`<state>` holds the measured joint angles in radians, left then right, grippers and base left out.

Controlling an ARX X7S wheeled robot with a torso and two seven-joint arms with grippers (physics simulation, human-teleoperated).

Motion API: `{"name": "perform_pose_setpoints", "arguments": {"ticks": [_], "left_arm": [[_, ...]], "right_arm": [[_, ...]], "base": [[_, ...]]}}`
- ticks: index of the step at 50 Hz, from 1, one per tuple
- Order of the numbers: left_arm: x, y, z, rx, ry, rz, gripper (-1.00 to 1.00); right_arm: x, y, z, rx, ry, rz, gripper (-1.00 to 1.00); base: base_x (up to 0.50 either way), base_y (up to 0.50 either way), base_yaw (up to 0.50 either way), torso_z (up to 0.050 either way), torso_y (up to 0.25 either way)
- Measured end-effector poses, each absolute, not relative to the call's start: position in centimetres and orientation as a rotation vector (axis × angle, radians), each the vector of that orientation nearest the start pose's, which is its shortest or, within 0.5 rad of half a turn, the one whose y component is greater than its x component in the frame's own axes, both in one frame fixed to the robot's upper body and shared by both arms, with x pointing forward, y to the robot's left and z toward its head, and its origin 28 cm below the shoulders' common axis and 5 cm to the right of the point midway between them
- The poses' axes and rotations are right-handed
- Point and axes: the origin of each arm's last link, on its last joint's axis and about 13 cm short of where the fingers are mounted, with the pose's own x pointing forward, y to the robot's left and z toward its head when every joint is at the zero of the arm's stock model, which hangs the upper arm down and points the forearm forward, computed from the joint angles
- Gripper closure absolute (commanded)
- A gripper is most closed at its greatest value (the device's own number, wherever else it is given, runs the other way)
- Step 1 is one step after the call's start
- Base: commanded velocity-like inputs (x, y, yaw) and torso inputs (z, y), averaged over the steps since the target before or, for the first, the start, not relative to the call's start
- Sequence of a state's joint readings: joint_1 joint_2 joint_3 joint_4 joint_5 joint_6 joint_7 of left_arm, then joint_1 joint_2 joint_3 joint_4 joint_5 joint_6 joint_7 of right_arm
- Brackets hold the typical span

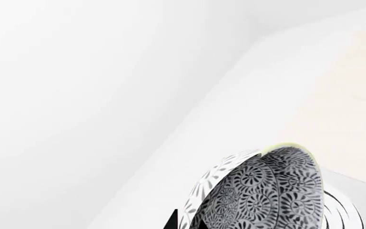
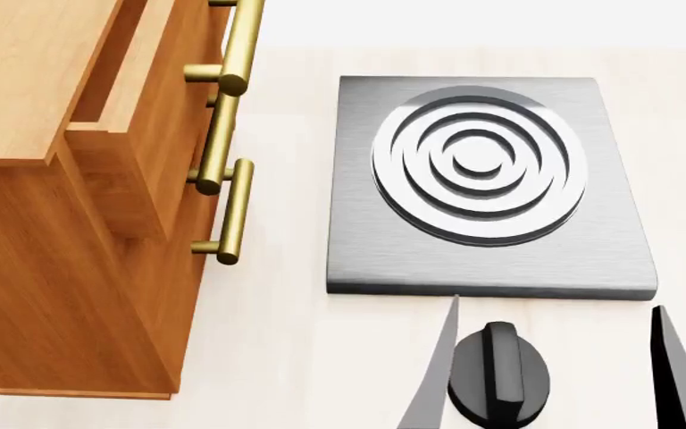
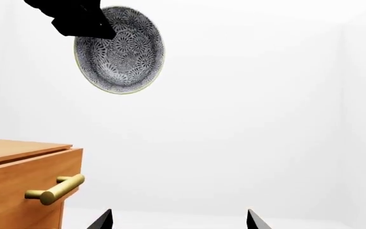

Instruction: Pick the akita bowl on the wooden cabinet and place it on the plate.

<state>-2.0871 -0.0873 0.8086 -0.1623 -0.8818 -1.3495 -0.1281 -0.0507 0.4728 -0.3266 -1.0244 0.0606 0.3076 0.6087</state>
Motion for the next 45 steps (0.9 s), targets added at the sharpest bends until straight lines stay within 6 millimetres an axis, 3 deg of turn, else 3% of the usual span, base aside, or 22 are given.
{"name": "perform_pose_setpoints", "arguments": {"ticks": [25, 45], "left_arm": [[26.7, 9.5, 44.1, 0.727, -0.144, -0.543, 1.0], [26.2, 8.8, 41.6, 0.746, -0.122, -0.627, 1.0]], "right_arm": [[13.8, -9.2, 17.2, -0.09, -0.605, -0.082, -1.0], [13.8, -9.3, 17.2, -0.089, -0.603, -0.083, -1.0]], "base": [[0.0, 0.0, 0.0, 0.0, 0.0], [0.0, 0.0, 0.0, 0.0, 0.001]]}}
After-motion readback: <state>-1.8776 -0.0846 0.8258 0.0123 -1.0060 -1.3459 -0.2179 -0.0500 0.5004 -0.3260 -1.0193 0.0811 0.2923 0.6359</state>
